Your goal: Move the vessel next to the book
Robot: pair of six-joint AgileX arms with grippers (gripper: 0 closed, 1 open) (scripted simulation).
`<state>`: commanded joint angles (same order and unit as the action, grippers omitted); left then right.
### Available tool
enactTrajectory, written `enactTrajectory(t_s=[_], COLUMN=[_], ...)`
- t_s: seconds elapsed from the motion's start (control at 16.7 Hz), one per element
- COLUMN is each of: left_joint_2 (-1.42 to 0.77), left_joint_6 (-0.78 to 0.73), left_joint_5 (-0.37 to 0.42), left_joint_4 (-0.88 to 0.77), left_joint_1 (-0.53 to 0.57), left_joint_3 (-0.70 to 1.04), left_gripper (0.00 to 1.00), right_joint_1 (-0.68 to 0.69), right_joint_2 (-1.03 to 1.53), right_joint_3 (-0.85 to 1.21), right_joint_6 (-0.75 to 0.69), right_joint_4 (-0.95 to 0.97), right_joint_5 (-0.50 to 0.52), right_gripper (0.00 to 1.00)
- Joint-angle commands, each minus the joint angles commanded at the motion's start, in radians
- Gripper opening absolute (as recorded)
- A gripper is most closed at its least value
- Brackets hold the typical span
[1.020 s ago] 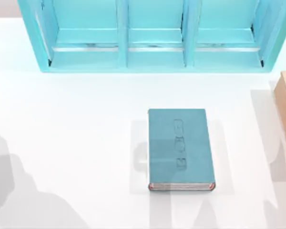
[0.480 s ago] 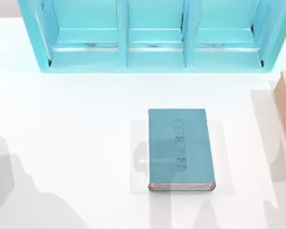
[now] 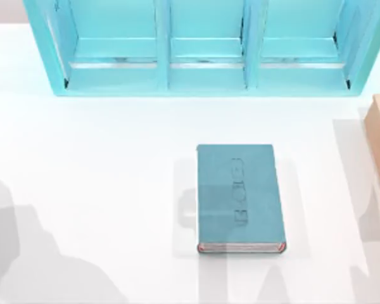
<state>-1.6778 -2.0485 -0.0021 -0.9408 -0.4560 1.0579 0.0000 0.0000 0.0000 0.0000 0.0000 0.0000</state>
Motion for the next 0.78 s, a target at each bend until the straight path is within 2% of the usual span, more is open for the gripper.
enactTrajectory(t_s=[0.3, 0.6, 0.78], left_joint_2=[0.039, 0.036, 0.022], left_joint_6=[0.001, 0.0, 0.054], left_joint_5=[0.001, 0.001, 0.002], left_joint_4=[-0.12, -0.12, -0.131], left_joint_1=[0.004, 0.002, 0.026], left_joint_3=[0.074, 0.072, 0.095], left_gripper=[0.0, 0.0, 0.0], right_joint_1=[0.0, 0.0, 0.0], right_joint_2=[0.0, 0.0, 0.0], right_joint_3=[0.0, 0.0, 0.0], right_joint_6=[0.0, 0.0, 0.0], right_joint_4=[0.0, 0.0, 0.0], right_joint_5=[0.0, 0.0, 0.0], right_gripper=[1.0, 1.0, 1.0])
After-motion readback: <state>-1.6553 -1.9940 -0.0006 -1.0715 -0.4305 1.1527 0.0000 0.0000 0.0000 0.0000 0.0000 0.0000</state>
